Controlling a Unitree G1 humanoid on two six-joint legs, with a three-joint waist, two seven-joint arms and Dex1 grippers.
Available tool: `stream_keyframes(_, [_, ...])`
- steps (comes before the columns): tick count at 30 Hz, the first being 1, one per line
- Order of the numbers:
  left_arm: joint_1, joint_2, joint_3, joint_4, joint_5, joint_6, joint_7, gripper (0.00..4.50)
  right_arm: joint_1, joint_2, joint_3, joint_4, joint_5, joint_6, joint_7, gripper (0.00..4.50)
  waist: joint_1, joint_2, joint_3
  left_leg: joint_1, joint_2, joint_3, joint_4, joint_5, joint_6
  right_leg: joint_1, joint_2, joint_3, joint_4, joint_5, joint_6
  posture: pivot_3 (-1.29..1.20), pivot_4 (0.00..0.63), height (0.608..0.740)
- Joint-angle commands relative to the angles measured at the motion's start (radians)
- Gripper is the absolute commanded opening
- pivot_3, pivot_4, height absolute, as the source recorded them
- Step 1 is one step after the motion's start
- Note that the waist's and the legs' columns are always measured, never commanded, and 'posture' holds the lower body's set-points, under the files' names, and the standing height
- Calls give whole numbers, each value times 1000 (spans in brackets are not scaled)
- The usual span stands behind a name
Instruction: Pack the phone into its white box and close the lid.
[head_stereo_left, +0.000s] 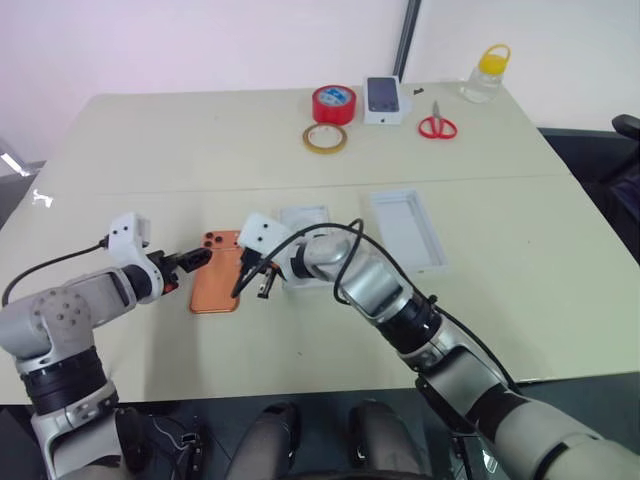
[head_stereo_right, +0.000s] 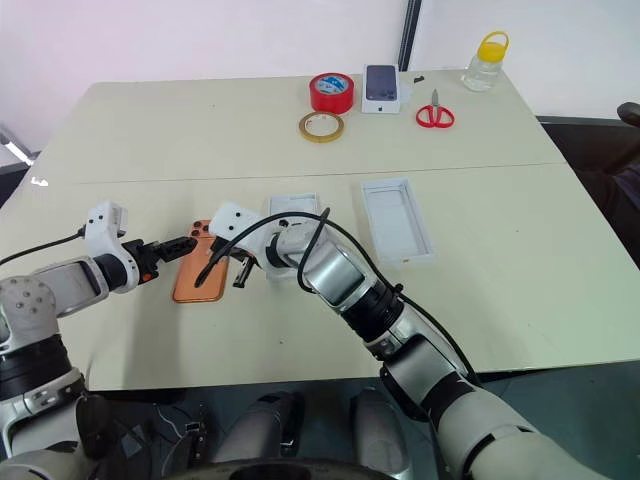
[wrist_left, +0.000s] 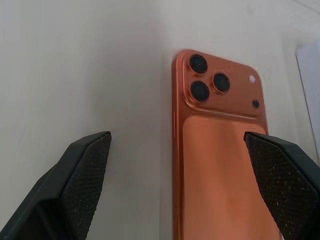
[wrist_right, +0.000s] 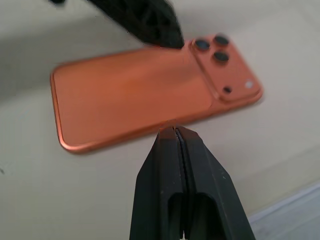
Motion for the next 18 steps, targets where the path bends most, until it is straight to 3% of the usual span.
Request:
stream_keyframes(1, [-3,-19,-16,-28,-16,99,-10,4465,-45,20,66,28,-45,-20,2,0,-1,0,0,0,0,0,0,0,0,0,0,0,0,0,0,0,150,740])
stream_keyframes(7, [31,-70,-39,-94,-42,130,-19,4465,-63,38,141,105,-99,-74,16,0,-2,1,-1,1,0,0,0,0,0,0,0,0,0,0,0,0,150,740])
stream_keyframes(18, [63,-195,18,-122,-229,130,56,4465,-61,49,108,139,-125,-124,37,0,3,2,-4,2,0,0,0,0,0,1,0,0,-1,0,0,0,150,740])
